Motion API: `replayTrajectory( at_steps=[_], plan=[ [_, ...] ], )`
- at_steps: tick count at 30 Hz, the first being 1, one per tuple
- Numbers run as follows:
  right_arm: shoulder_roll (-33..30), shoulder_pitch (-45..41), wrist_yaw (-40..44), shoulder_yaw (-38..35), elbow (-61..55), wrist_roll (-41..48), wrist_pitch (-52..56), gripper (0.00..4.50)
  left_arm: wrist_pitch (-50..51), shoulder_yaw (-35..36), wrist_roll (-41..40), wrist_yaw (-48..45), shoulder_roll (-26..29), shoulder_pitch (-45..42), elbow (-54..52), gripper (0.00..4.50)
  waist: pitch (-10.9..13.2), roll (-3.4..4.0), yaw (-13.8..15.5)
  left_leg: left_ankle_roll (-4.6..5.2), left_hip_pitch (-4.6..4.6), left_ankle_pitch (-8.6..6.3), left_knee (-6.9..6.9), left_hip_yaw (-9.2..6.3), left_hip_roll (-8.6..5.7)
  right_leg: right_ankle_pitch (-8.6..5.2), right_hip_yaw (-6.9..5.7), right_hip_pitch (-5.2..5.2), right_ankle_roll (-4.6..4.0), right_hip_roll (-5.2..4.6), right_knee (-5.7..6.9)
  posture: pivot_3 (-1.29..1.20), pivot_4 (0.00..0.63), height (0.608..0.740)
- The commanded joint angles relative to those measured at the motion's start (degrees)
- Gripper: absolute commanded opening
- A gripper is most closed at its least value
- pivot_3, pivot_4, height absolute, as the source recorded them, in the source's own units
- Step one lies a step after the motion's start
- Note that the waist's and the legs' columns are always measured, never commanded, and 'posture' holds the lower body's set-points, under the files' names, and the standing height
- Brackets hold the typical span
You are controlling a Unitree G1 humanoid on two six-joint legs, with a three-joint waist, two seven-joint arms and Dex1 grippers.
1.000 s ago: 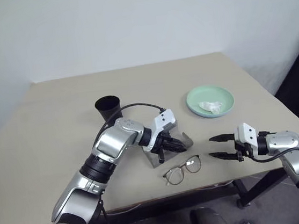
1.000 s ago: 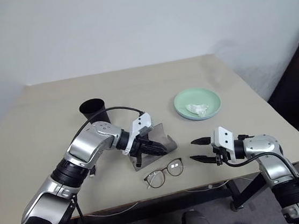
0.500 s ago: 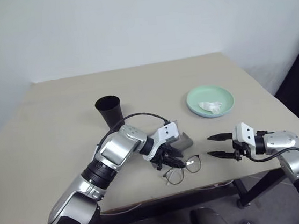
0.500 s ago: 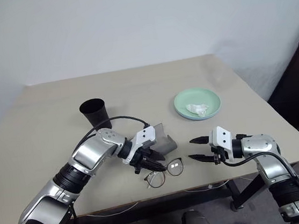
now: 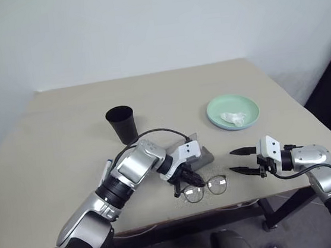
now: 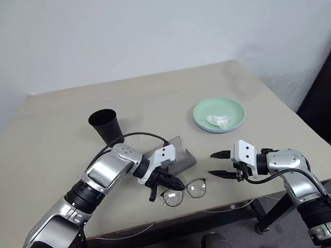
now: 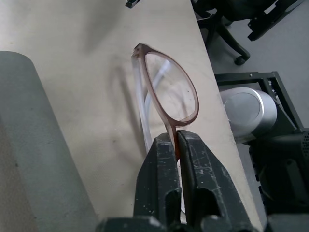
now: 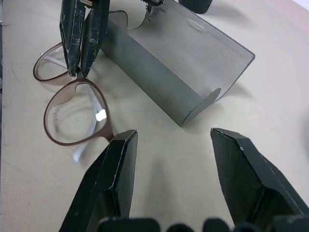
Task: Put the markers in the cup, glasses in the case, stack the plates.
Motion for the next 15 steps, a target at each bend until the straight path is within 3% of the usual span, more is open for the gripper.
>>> replayTrajectory(
  at_steps=[1, 15],
  plan=[
    [0.06, -1.01, -0.58, -0.94, -1.23, 0.52, -0.95, 2.61, -0.84, 0.53, 0.58, -0.17, -0.37, -1.27, -0.12, 0.03, 0.00, 0.00, 0.01, 0.00, 0.00, 0.00, 0.01, 0.01, 0.00, 0.00, 0.01, 0.00, 0.00, 0.00, 0.00, 0.00, 0.000, 0.740],
    [-0.26, -1.07, -1.14, -0.95, -1.21, 0.31, -0.84, 2.61, -1.64, 6.57, -0.62, 0.40, -2.34, -5.19, 3.08, 0.03, 0.00, -0.01, 0.01, 0.06, -0.03, 0.04, 0.04, 0.00, -0.01, 0.00, 0.03, 0.00, 0.00, 0.00, 0.00, 0.00, 0.000, 0.740]
  ],
)
